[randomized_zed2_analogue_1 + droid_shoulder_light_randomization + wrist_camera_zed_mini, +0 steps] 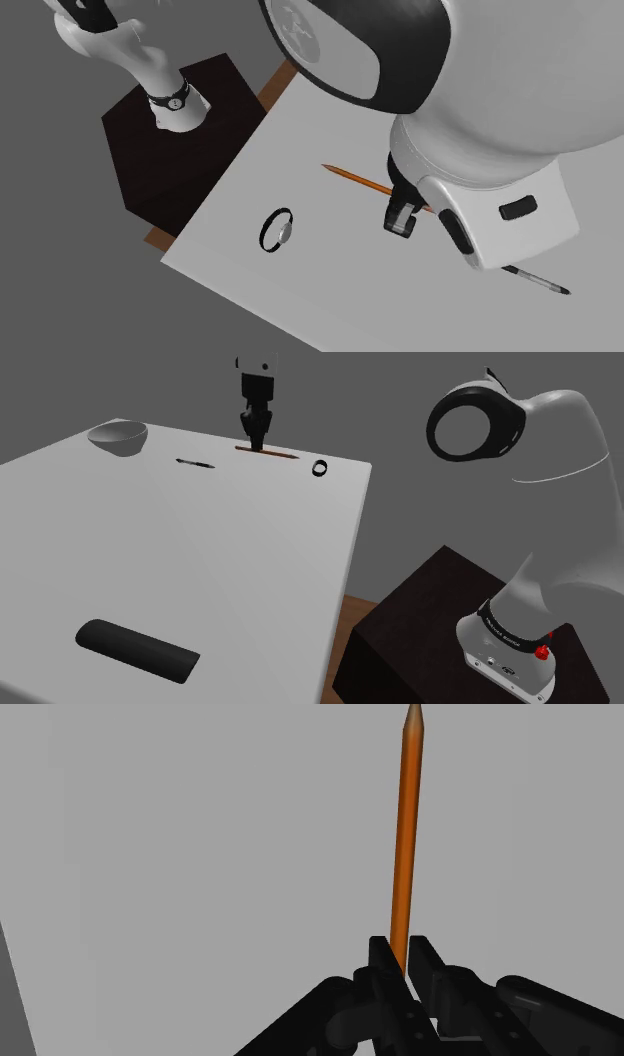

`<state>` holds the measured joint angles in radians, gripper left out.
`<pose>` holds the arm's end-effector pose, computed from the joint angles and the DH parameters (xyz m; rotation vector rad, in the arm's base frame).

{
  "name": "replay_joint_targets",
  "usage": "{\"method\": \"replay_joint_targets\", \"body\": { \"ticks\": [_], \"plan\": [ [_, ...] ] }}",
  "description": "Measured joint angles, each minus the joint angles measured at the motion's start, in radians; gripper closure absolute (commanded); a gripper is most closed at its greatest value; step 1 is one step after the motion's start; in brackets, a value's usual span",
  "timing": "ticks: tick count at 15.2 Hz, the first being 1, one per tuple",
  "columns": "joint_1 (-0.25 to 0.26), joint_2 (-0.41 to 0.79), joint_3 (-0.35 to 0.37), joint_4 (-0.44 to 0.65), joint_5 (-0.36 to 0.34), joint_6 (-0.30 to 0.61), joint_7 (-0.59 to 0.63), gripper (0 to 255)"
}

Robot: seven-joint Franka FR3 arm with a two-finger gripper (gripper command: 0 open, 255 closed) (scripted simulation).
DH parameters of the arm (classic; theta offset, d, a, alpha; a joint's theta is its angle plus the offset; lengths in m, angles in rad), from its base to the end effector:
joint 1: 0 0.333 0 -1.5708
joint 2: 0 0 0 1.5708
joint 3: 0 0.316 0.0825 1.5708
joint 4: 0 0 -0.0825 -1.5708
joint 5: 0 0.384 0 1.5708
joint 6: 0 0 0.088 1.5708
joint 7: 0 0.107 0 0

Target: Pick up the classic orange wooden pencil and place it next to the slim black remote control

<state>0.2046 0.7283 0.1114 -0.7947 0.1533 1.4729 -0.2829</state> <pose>0.7019 0.2127 0.5078 -2.7906 -0.8388 0.0689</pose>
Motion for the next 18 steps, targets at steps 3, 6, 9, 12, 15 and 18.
{"method": "replay_joint_targets", "body": {
  "ticks": [3,6,9,12,15,18],
  "plan": [
    [0.02,-0.08,0.006,-0.13,0.005,0.055,0.022,255],
    [0.061,-0.155,0.018,-0.252,0.007,0.113,0.068,255],
    [0.097,-0.233,0.032,-0.384,0.011,0.179,0.111,255],
    [0.138,-0.271,0.047,-0.441,0.01,0.21,0.164,255],
    [0.178,-0.319,0.064,-0.524,0.011,0.257,0.216,255],
    [0.218,-0.341,0.082,-0.561,0.007,0.286,0.27,255]
  ]
}}
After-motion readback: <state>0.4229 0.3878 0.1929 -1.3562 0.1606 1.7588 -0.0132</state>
